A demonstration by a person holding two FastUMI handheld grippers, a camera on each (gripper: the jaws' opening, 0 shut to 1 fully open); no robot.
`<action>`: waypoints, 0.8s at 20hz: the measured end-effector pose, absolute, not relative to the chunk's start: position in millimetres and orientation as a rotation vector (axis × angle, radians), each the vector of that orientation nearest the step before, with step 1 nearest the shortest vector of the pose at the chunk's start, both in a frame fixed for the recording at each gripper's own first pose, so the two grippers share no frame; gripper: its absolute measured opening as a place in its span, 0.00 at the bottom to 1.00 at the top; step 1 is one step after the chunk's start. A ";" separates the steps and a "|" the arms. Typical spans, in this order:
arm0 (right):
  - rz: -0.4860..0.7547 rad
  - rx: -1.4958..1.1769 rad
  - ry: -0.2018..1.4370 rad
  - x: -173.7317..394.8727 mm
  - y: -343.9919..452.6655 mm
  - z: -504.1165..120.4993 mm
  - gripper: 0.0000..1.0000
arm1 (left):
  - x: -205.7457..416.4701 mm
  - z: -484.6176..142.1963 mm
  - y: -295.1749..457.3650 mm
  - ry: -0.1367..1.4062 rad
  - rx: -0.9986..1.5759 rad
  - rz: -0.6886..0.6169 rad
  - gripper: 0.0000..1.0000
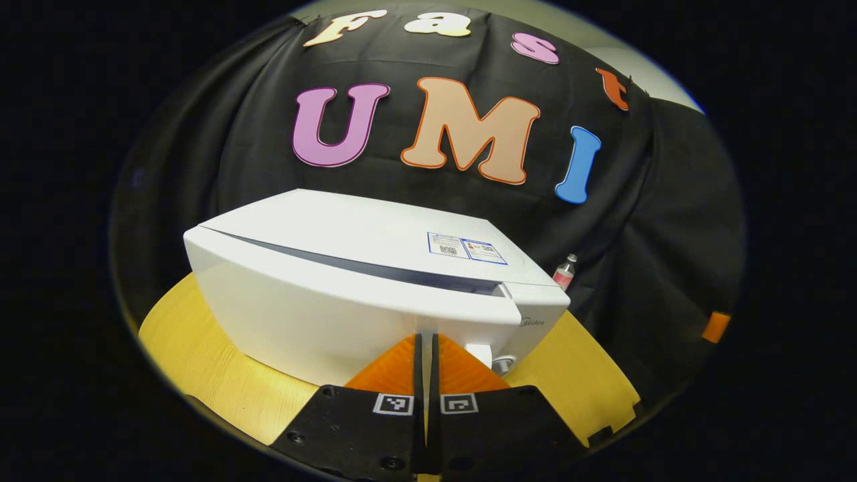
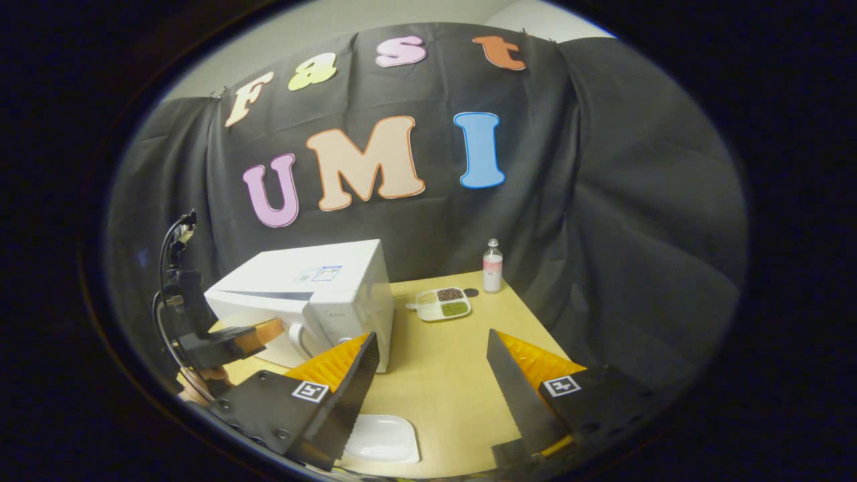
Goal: Open the microwave oven with the left hand, put the food in, and close the microwave oven.
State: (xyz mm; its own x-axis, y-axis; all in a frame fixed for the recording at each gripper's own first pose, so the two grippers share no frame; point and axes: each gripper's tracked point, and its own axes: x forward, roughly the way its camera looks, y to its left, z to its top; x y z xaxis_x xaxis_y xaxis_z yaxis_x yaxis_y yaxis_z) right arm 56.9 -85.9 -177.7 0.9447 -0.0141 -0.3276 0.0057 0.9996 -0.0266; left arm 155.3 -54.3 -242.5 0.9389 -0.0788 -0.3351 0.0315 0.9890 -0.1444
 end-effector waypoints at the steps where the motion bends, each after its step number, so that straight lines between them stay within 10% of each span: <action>1: -0.009 -0.023 0.336 57.4 -86.0 -177.7 0.92 | 158.0 -244.0 -54.1 0.348 -0.133 -0.055 0.01; 16: 0.019 -0.007 0.368 75.2 -73.4 -193.5 0.92 | 177.3 -235.1 -52.0 0.298 -0.147 -0.044 0.00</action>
